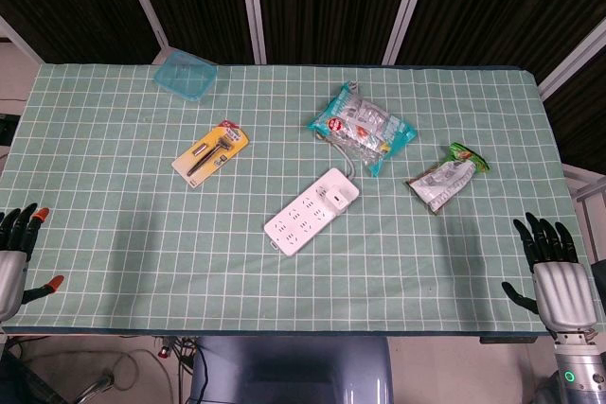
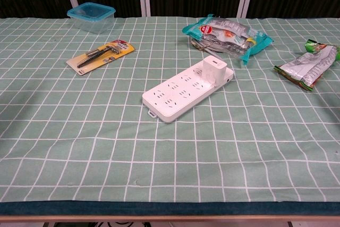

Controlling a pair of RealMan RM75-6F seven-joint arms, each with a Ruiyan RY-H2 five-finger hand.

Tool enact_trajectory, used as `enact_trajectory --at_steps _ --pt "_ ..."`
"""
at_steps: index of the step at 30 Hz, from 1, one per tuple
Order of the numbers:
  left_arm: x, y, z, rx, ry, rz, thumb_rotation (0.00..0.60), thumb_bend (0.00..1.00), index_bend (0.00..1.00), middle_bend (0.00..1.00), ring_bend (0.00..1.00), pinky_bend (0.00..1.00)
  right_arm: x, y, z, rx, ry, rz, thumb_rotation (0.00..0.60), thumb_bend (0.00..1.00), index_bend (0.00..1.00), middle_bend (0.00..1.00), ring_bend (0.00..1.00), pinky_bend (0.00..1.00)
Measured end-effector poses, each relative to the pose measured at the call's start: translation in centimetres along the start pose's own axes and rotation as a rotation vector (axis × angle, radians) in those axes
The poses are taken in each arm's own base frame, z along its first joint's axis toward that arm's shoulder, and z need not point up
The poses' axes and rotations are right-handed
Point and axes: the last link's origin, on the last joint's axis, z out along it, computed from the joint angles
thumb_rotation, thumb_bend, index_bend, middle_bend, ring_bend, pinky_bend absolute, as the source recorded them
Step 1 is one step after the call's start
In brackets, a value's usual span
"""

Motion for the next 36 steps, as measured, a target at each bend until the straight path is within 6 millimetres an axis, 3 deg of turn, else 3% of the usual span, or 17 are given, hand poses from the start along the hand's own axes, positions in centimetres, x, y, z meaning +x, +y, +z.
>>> enact_trajectory --at_steps 22,31,36 --pt "-0.4 0.3 0.0 -0.018 -0.019 0.009 0.600 0.02 0.00 0.00 0.00 0.01 0.0 -0.2 0.0 0.018 0.003 -0.001 0.600 0.24 0.00 0.00 0.00 0.00" --pt "-0.6 2.5 0.5 -0.109 -0.025 0.013 0.600 0.37 0.00 0.00 0.00 0.08 -0.1 -0.4 0.1 0.031 -0.001 0.008 0.600 0.24 0.00 0.00 0.00 0.00" --pt "-0.4 5.6 2.2 -0.218 -0.042 0.026 0.600 0.45 0.00 0.00 0.00 0.10 -0.1 -0.9 0.4 0.047 -0.011 0.010 0.600 0.24 0.00 0.00 0.00 0.00"
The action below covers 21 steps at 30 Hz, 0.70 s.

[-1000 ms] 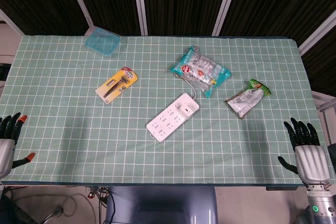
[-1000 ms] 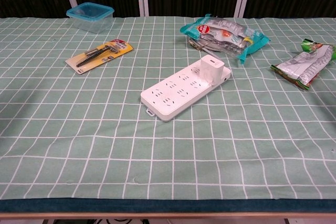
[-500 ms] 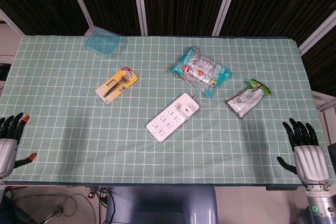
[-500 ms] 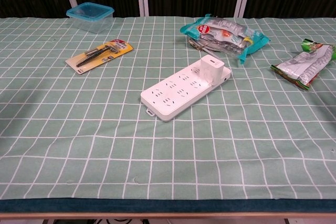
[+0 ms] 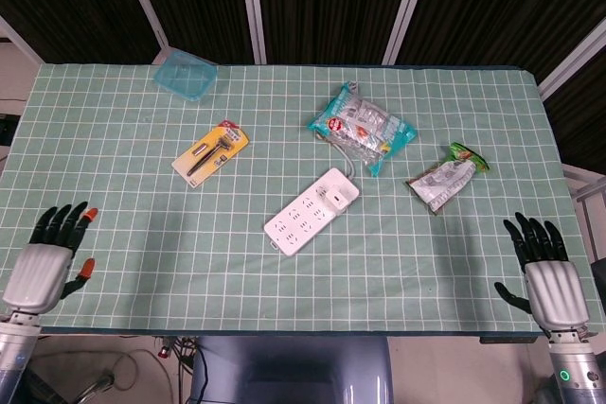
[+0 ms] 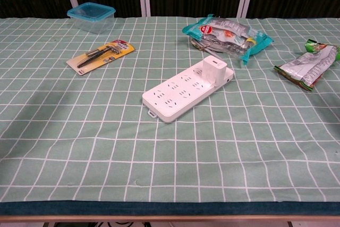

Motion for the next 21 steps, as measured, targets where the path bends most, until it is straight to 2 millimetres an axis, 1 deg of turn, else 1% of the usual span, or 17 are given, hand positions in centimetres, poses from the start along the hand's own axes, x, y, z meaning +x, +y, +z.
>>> enact_trajectory --at_steps 5,11,16,21 --pt "0.3 3.5 2.5 -0.127 -0.038 0.007 0.600 0.48 0.00 0.00 0.00 0.11 0.5 -1.0 0.7 0.023 0.005 0.008 0.600 0.24 0.00 0.00 0.00 0.00" --pt "-0.2 8.1 5.5 -0.267 -0.111 0.040 0.600 0.53 0.01 0.01 0.00 0.11 1.7 -2.7 1.9 0.057 0.011 0.006 0.600 0.24 0.00 0.00 0.00 0.00" --pt "-1.2 11.3 7.9 -0.328 -0.177 0.057 0.600 0.57 0.03 0.02 0.00 0.13 2.7 -4.0 3.2 0.076 0.006 -0.006 0.600 0.24 0.00 0.00 0.00 0.00" --pt "-2.4 14.7 10.1 -0.385 -0.219 0.068 0.600 0.58 0.05 0.04 0.01 0.13 3.2 -5.0 4.5 0.086 -0.012 -0.027 0.600 0.24 0.00 0.00 0.00 0.00"
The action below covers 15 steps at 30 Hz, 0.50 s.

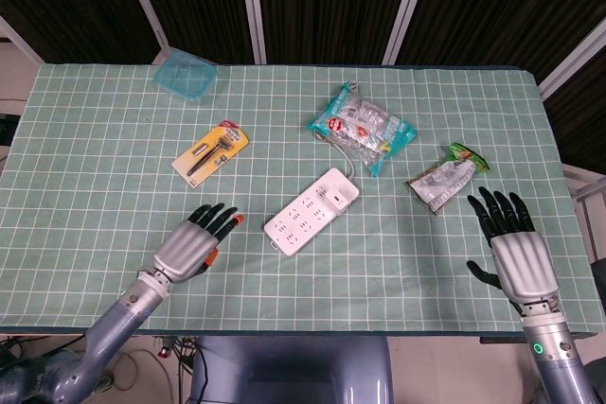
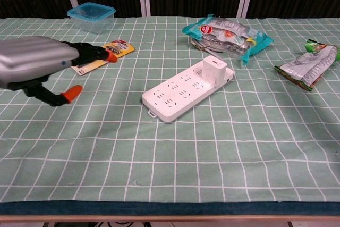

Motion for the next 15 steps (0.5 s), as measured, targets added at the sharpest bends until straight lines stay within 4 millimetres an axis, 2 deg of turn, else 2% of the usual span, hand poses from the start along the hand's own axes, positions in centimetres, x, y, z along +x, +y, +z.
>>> enact_trajectory --at_steps 6,15 --pt "-0.8 1.9 3.0 -0.044 -0.035 0.024 0.600 0.58 0.08 0.05 0.01 0.13 0.3 -1.4 1.8 0.033 -0.028 -0.038 0.600 0.24 0.00 0.00 0.00 0.00" --pt "-1.5 3.7 5.5 -0.065 -0.059 0.019 0.600 0.58 0.11 0.06 0.01 0.13 0.6 -5.0 4.8 0.124 -0.051 -0.101 0.600 0.24 0.00 0.00 0.00 0.00"
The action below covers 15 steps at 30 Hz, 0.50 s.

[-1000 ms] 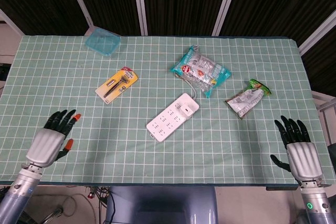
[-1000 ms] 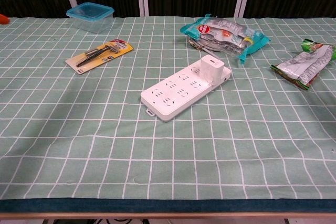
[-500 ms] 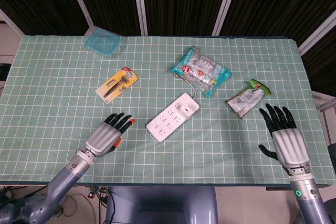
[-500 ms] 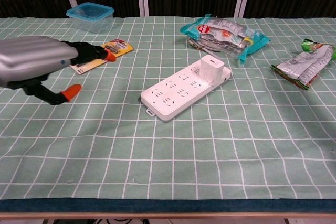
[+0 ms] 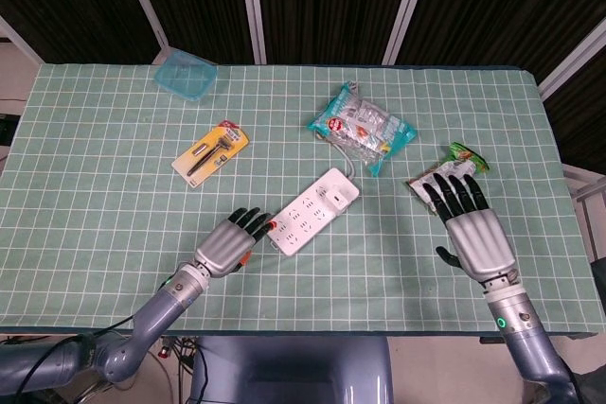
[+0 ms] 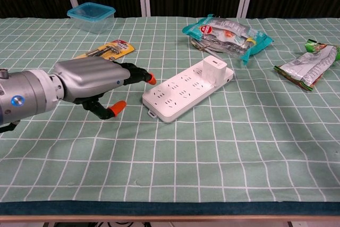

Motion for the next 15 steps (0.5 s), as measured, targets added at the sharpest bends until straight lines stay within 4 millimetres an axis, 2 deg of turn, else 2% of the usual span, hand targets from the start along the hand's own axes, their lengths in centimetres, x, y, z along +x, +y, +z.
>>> enact_trajectory --at_steps 15 --pt "-1.2 1.5 2.2 -0.044 -0.018 -0.027 0.600 0.58 0.15 0.08 0.01 0.13 0.1 -5.9 4.4 0.113 -0.028 -0.022 0.600 0.24 0.00 0.00 0.00 0.02"
